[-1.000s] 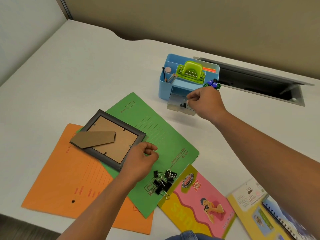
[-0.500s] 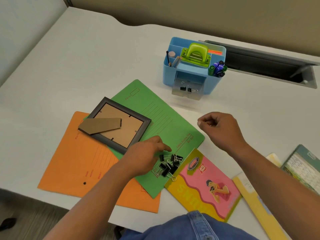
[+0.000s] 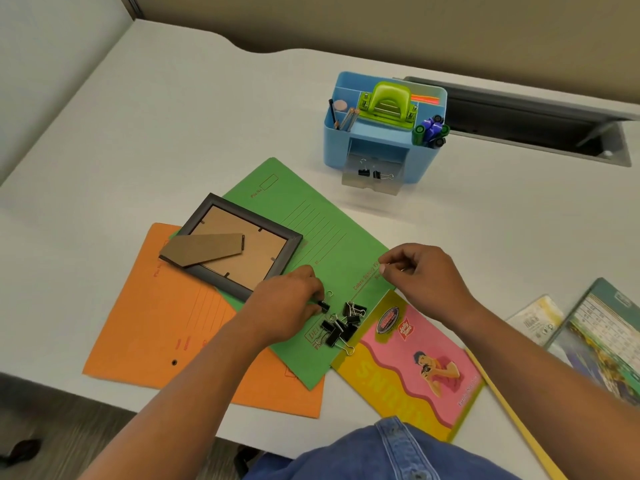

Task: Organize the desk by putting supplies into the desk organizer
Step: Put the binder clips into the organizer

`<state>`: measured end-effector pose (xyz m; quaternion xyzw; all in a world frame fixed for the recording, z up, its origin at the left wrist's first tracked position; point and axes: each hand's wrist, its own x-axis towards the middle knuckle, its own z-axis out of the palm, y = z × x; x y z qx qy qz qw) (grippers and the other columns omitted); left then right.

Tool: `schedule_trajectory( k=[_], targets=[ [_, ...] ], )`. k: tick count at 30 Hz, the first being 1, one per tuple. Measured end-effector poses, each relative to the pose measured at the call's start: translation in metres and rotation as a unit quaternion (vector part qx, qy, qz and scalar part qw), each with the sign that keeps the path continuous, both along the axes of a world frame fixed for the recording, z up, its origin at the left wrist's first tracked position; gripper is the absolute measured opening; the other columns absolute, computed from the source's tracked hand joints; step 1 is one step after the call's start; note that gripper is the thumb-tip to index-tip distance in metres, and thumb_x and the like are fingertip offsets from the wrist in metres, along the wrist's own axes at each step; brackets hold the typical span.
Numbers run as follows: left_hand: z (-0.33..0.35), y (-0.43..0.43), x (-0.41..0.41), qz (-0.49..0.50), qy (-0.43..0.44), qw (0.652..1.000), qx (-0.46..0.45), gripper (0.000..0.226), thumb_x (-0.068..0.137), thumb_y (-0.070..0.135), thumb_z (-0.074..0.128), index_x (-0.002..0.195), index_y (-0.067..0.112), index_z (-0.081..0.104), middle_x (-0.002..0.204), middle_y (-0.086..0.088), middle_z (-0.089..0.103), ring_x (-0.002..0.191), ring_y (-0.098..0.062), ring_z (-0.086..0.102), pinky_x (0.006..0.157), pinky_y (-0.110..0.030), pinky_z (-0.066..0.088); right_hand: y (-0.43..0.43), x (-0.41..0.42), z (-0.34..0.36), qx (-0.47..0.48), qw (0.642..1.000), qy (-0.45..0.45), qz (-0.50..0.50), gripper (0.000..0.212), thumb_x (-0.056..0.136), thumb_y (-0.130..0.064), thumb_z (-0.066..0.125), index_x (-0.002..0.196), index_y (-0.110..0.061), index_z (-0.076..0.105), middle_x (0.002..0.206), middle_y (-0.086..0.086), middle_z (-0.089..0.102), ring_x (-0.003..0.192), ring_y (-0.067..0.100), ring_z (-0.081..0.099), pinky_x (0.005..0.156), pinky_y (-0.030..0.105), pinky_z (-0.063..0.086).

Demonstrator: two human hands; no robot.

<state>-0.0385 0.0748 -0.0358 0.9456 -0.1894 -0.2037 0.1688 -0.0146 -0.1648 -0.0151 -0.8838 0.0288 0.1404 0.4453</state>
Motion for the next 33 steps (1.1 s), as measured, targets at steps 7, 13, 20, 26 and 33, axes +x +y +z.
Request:
schedule_trajectory(
  k=[7, 13, 20, 26, 33],
  targets=[
    [0.016, -0.011, -0.003, 0.188, 0.134, 0.924, -0.305, 0.007, 0.093, 0.021, 0.062, 0.099, 0.023, 0.061, 0.06, 0.015, 0.046, 0.049, -0.001, 0.037, 0.049, -0.013, 0.03, 0.021, -0.001, 0.008, -0.001, 0.994, 0.0, 0.106, 0.027, 0.086, -0.022, 0.072, 0.111, -0.032, 0.071, 0.102, -0.021, 0.069, 0.085, -0.007, 0.064, 0.07, 0.006, 0.044],
    [0.026, -0.009, 0.004, 0.231, 0.221, 0.82, -0.475, 0.009, 0.089, 0.027, 0.064, 0.096, 0.021, 0.065, 0.07, -0.002, 0.046, 0.061, -0.023, 0.031, 0.056, -0.03, 0.029, 0.024, 0.014, 0.025, 0.118, 0.989, -0.01, 0.087, 0.01, 0.083, -0.017, 0.075, 0.09, -0.023, 0.077, 0.077, -0.01, 0.073, 0.069, 0.002, 0.063, 0.065, 0.016, 0.05],
    [0.038, -0.015, 0.013, 0.302, 0.195, 0.794, -0.49, 0.033, 0.082, 0.031, 0.068, 0.111, 0.016, 0.064, 0.089, -0.001, 0.06, 0.059, -0.008, 0.042, 0.058, -0.021, 0.04, 0.016, 0.043, 0.039, 0.086, 0.993, -0.044, 0.071, 0.008, 0.086, -0.015, 0.071, 0.081, -0.021, 0.072, 0.072, -0.008, 0.069, 0.064, -0.001, 0.059, 0.058, 0.011, 0.044],
    [0.025, -0.012, 0.014, 0.319, 0.136, 0.85, -0.396, 0.024, 0.086, 0.023, 0.071, 0.108, 0.023, 0.062, 0.094, 0.004, 0.066, 0.052, -0.006, 0.037, 0.06, -0.023, 0.045, -0.003, 0.104, 0.041, -0.025, 0.991, -0.092, -0.091, 0.015, 0.088, -0.021, 0.068, 0.08, -0.01, 0.073, 0.073, -0.006, 0.067, 0.066, 0.005, 0.058, 0.066, 0.026, 0.046],
    [0.011, -0.013, 0.008, 0.32, 0.121, 0.877, -0.338, 0.021, 0.086, 0.023, 0.071, 0.105, 0.025, 0.062, 0.093, 0.005, 0.065, 0.049, -0.005, 0.038, 0.051, -0.02, 0.042, -0.004, 0.146, 0.035, -0.155, 0.979, -0.099, -0.083, 0.02, 0.09, -0.022, 0.061, 0.077, -0.013, 0.074, 0.078, 0.006, 0.069, 0.079, 0.021, 0.063, 0.07, 0.035, 0.054]
  ],
)
